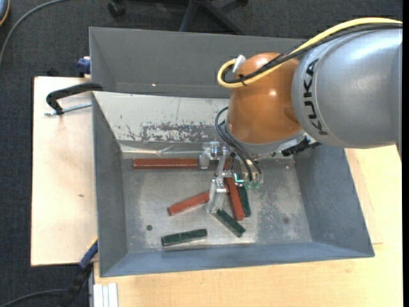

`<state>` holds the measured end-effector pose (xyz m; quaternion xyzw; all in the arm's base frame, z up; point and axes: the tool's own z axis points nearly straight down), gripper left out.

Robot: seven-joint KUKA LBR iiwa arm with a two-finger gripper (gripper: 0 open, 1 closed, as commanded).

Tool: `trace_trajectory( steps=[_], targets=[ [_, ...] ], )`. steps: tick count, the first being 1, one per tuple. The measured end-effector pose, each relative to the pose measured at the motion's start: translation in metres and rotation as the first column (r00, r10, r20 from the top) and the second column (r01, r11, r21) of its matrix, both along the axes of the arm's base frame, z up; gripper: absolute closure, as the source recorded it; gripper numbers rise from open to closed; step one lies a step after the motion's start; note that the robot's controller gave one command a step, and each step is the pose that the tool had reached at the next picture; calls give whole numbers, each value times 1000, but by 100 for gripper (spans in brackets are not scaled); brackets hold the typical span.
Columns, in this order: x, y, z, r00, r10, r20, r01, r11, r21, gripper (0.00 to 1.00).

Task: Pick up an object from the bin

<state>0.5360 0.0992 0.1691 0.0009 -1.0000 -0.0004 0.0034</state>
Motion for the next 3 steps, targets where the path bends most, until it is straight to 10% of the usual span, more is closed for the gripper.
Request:
trace_trajectory(
  steps=[1,2,3],
  targets=[
    [2,0,4,1000,-2,8,2,1000,1,0],
    [16,-25,-41,966,257,17,-257,966,0,0],
    [40,-47,-97,843,538,13,-538,843,-2,0]
  ],
)
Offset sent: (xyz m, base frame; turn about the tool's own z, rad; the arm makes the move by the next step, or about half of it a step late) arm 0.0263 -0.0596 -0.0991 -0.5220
